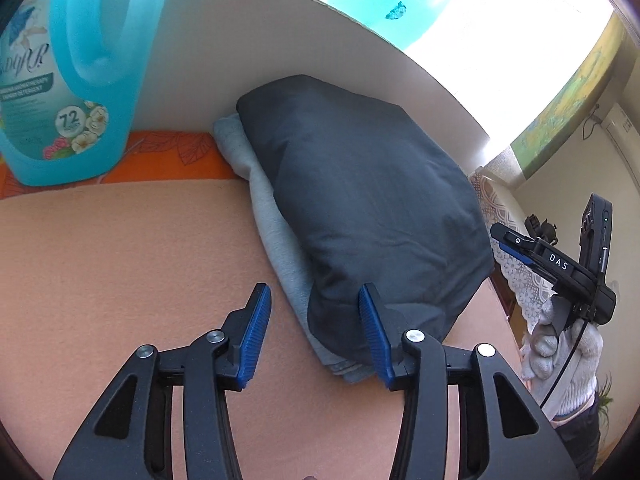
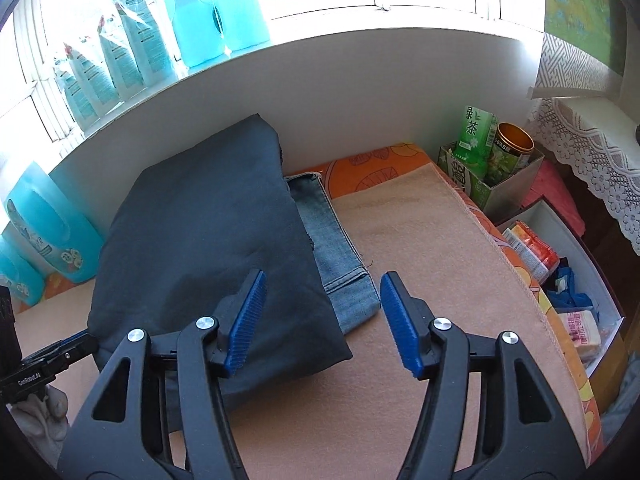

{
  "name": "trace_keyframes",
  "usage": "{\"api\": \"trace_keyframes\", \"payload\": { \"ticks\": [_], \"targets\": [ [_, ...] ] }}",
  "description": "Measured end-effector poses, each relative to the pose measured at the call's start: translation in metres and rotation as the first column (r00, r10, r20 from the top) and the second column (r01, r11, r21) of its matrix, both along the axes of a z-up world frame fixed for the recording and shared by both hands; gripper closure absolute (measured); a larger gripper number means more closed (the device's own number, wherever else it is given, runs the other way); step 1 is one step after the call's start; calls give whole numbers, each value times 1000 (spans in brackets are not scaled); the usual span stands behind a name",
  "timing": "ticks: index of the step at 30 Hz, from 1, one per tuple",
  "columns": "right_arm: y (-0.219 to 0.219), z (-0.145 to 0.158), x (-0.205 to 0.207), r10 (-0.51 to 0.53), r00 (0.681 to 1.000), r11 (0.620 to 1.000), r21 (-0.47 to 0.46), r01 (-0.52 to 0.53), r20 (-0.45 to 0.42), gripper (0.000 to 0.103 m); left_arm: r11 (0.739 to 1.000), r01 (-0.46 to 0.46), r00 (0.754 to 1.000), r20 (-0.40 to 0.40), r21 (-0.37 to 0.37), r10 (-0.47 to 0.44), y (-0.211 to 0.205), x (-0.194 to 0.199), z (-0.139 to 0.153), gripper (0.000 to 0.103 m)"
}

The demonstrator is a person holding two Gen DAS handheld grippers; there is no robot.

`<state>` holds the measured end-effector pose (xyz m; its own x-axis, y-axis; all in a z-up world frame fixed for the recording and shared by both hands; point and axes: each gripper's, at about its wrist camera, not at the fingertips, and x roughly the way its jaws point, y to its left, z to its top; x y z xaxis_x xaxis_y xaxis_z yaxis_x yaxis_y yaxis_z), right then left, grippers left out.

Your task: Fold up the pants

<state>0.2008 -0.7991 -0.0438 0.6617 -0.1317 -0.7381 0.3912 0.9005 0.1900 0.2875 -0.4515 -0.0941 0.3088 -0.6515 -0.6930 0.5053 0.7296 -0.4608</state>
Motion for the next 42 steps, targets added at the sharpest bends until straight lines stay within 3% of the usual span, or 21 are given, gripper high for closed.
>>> {"api": "trace_keyframes", "payload": {
  "ticks": [11, 21, 23, 26, 32, 35, 39, 42],
  "targets": [
    [36, 43, -70, 39, 994, 998, -46, -34, 101, 41, 998, -11, 984, 178, 56, 1, 37, -54, 51, 59],
    [92, 57, -139, 59, 992, 993, -107, -47, 113, 37, 996, 18, 952, 303, 83, -42, 53, -120, 83, 58],
    [106, 58, -152, 62, 992, 990, -130, -47, 113, 35, 996, 37, 944, 325, 79, -60, 56, -134, 87, 42],
    [127, 58, -172, 72, 989, 991, -125, -56, 128, 23, 995, 65, 939, 334, 69, -85, 62, -155, 90, 41],
    [171, 61, -212, 72, 986, 985, -166, -47, 150, 20, 993, 104, 934, 339, 46, -114, 80, -195, 93, 41],
    [193, 66, -231, 86, 982, 980, -194, -52, 171, 13, 993, 112, 927, 356, 41, -119, 92, -219, 95, 34],
    [217, 72, -256, 85, 977, 976, -212, -42, 197, 6, 993, 108, 920, 374, 38, -114, 110, -245, 97, 32],
    [236, 75, -273, 80, 973, 971, -238, -27, 216, 3, 994, 99, 913, 393, 40, -107, 124, -263, 97, 23]
  ]
}}
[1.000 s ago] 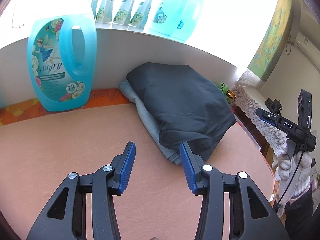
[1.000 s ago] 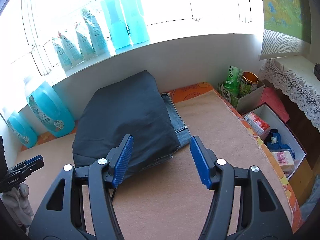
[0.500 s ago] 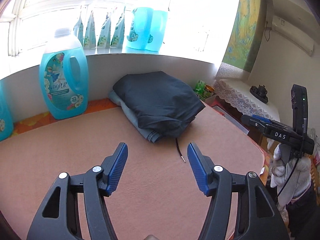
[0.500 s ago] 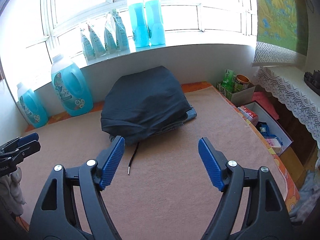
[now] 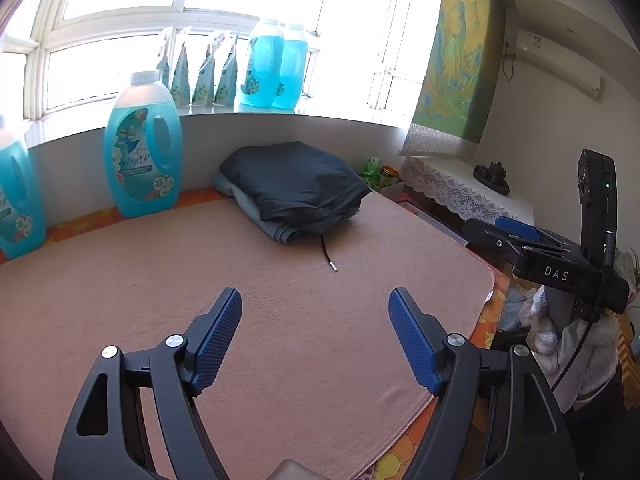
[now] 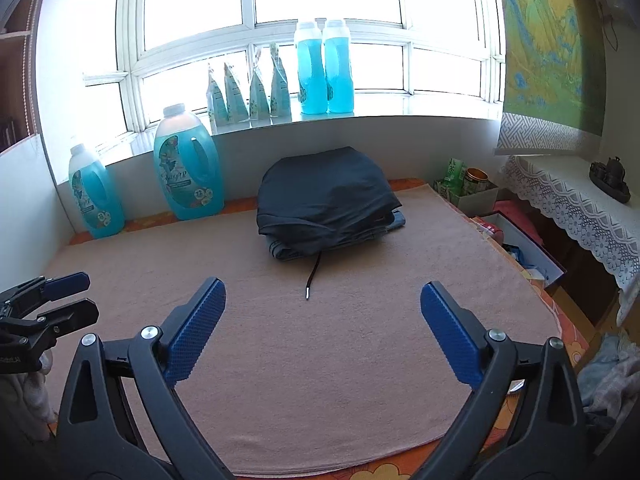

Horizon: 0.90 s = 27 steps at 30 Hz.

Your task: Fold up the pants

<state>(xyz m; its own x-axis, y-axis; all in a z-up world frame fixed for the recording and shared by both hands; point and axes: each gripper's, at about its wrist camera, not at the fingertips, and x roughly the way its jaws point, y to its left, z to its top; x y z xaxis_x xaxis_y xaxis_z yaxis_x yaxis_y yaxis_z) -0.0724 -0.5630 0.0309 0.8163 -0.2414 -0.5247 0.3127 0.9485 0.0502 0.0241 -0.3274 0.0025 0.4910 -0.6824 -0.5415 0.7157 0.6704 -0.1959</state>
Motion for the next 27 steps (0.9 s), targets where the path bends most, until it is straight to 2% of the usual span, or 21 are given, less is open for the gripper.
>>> {"api": "trace_keyframes", "payload": {
  "ticks": [4, 14, 18, 27],
  "targets": [
    [25, 2, -17, -27, 999, 999, -41, 28, 33, 1, 1000, -13, 999, 43, 11, 12, 15, -23, 1, 23],
    [57, -14, -43, -62, 997, 998, 17, 61, 53, 0, 998, -67, 997, 48, 14, 66, 42, -51, -3, 22],
    [55, -22, -46, -80, 996, 996, 50, 78, 45, 0, 997, -76, 996, 51, 13, 76, 46, -57, -6, 22],
    [50, -25, -49, -111, 993, 993, 32, 110, 38, 0, 996, -89, 994, 57, 10, 89, 49, -61, -5, 22]
  ]
}}
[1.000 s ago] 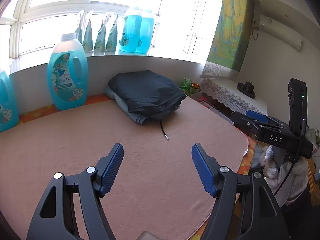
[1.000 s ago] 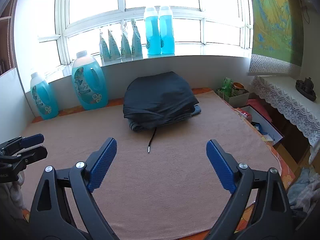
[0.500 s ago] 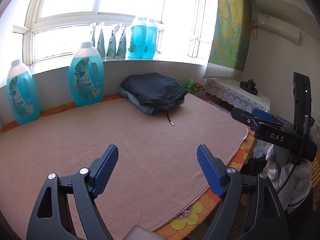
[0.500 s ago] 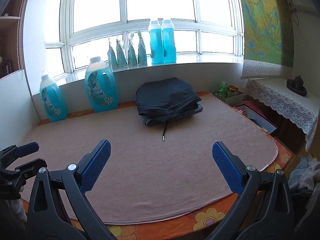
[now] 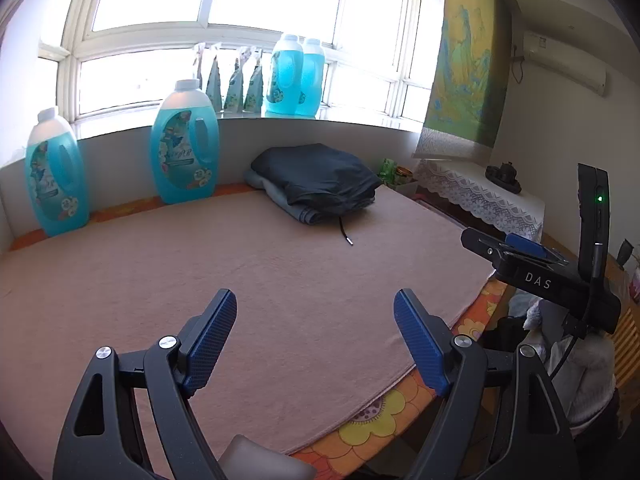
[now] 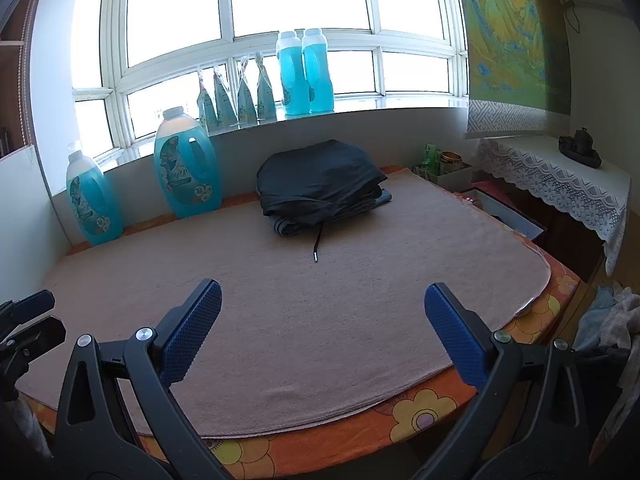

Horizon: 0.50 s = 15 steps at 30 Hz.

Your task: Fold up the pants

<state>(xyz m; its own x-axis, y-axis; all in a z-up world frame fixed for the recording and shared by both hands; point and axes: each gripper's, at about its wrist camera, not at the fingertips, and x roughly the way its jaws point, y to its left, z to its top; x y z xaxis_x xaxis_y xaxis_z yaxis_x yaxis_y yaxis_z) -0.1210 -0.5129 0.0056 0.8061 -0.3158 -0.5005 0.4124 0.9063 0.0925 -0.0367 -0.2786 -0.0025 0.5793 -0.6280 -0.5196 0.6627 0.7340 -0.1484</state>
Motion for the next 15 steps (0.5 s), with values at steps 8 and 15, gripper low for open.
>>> {"api": "trace_keyframes", "payload": {
  "ticks": [8, 15],
  "targets": [
    [6, 3, 4, 6, 1000, 1000, -16, -6, 11, 0, 1000, -17, 1000, 8, 6, 17, 1, -2, 0, 22],
    [10, 4, 7, 16, 1000, 1000, -24, -15, 11, 0, 1000, -29, 1000, 12, 3, 29, 3, -3, 0, 22]
  ]
}}
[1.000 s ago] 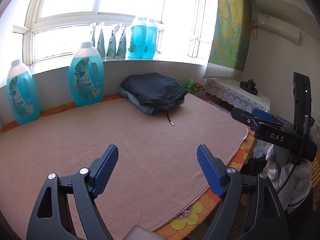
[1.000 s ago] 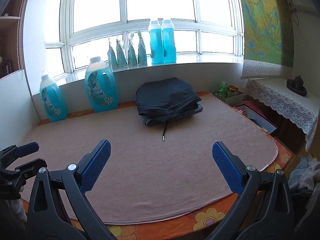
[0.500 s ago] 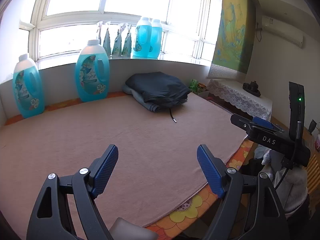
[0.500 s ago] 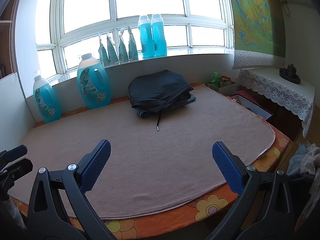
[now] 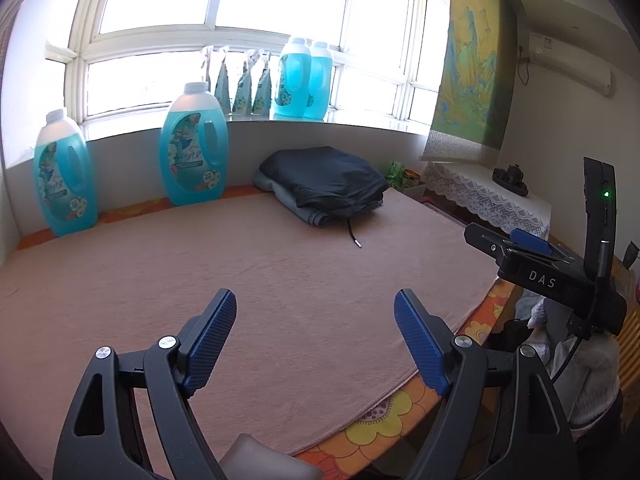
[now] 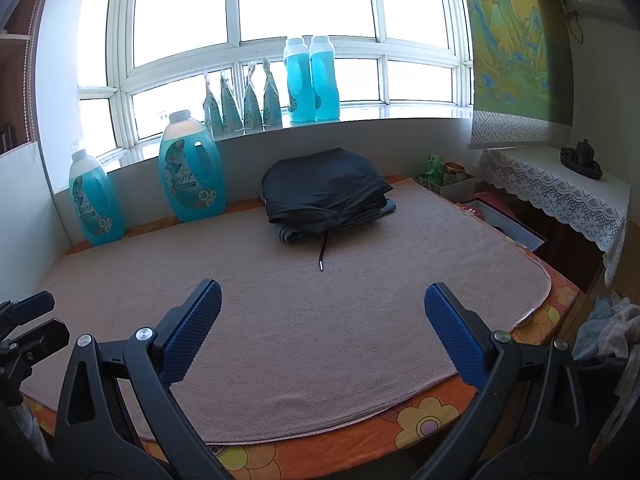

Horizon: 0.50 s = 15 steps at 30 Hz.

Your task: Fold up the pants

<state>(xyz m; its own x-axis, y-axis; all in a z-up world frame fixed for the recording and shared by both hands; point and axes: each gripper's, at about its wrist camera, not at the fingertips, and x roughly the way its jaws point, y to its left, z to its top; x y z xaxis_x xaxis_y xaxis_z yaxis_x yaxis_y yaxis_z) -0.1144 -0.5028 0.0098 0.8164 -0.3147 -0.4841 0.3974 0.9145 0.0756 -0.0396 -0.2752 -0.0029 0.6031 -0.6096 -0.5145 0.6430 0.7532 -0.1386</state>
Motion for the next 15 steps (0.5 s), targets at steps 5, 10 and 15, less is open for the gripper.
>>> {"api": "trace_keyframes", "payload": {
  "ticks": [5, 10, 15],
  "targets": [
    [1, 1, 1, 2, 1000, 1000, 0, -2, 0, 0, 1000, -5, 1000, 7, 1, 5, 2, -1, 1, 22],
    [2, 0, 2, 4, 1000, 1000, -1, -4, -2, 0, 1000, -14, 1000, 9, -1, 14, 3, 0, 1, 22],
    [3, 0, 6, 9, 1000, 1000, 1, -9, -5, 0, 1000, -21, 1000, 10, 1, 21, 3, 0, 0, 22]
  ]
}}
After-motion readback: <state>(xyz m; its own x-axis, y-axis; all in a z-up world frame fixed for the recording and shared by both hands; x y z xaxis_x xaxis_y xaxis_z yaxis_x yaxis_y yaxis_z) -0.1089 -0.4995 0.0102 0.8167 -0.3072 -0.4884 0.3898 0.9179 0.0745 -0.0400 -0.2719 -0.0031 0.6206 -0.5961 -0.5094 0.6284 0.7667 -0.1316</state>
